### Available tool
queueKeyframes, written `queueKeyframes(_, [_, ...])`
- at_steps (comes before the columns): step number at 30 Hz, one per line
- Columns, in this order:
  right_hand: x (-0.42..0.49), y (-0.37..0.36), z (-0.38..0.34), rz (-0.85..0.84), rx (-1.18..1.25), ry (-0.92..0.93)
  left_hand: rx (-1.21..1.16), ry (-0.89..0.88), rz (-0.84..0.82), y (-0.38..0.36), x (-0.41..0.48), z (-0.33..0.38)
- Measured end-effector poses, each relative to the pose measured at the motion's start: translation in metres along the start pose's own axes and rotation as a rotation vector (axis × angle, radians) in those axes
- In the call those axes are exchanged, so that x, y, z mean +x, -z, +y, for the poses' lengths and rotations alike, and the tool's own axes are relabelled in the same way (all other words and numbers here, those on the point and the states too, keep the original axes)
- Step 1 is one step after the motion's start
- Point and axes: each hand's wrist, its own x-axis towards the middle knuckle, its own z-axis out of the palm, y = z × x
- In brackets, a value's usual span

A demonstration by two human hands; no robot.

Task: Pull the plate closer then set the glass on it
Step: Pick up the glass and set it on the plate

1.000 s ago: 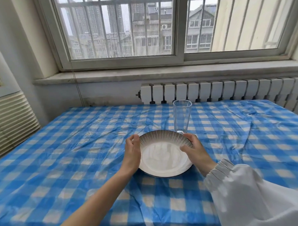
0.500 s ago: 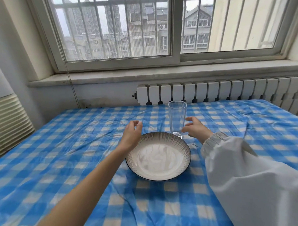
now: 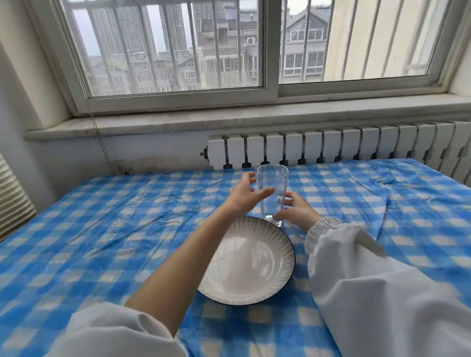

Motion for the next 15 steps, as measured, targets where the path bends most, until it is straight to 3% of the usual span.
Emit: queueKeyframes(15, [-0.007,0.005,-0.028,-0.010,-0.005,0.168,-0.218,-0.089,0.049,0.012,0.005,0.015])
